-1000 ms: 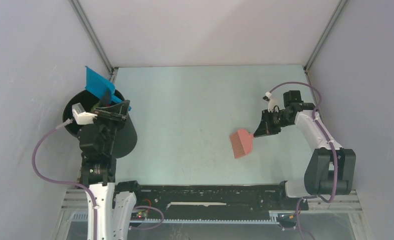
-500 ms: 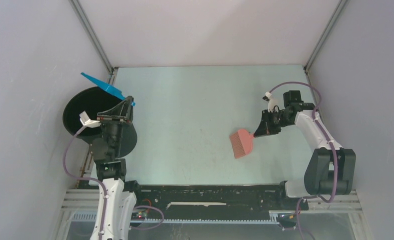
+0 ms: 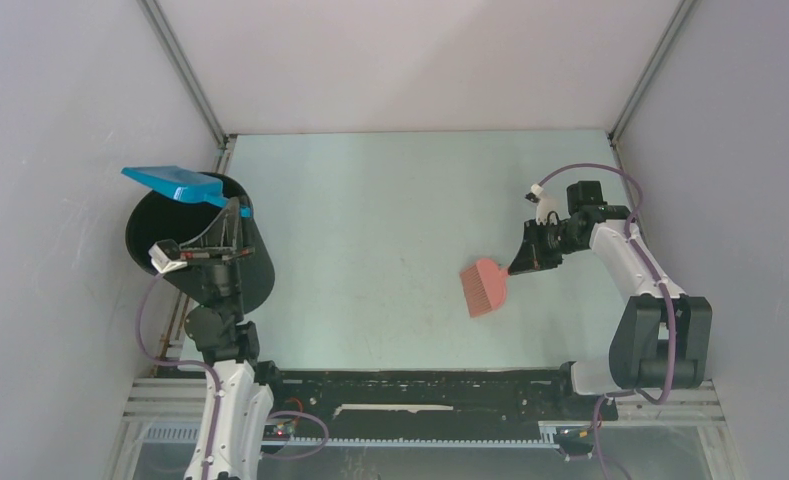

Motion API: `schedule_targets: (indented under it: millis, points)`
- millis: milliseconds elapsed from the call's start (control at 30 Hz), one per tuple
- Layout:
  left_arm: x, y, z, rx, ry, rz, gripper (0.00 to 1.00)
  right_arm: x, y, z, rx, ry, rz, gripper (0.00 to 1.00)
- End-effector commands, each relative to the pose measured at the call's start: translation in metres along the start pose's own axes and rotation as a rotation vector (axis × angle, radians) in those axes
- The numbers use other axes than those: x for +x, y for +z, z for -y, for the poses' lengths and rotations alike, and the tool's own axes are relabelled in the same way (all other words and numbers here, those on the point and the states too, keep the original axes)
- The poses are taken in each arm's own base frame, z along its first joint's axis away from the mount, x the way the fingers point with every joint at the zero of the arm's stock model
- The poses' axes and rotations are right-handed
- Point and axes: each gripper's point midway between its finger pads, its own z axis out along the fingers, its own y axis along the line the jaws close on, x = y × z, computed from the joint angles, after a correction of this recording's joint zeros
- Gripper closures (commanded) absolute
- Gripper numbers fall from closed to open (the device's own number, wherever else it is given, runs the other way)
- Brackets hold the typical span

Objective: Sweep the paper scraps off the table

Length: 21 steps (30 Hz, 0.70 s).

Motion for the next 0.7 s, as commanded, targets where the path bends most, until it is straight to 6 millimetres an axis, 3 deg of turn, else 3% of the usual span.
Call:
schedule_targets:
  millis: [0,433,667]
  points:
    - [-0.001,-0.001,0.02,0.077,-0.027,0.01,1.0,0.002,0.004,0.003,0.015,-0.028,-0.02,1.0]
    - [0.008,0.003,0.021,0.059,0.067,-0.034,1.0,0.003,0.003,0.002,0.015,-0.031,-0.02,1.0]
    - [0.034,0.014,-0.005,-0.172,0.416,-0.211,1.0,0.002,0.002,0.002,0.019,-0.037,-0.016,1.0]
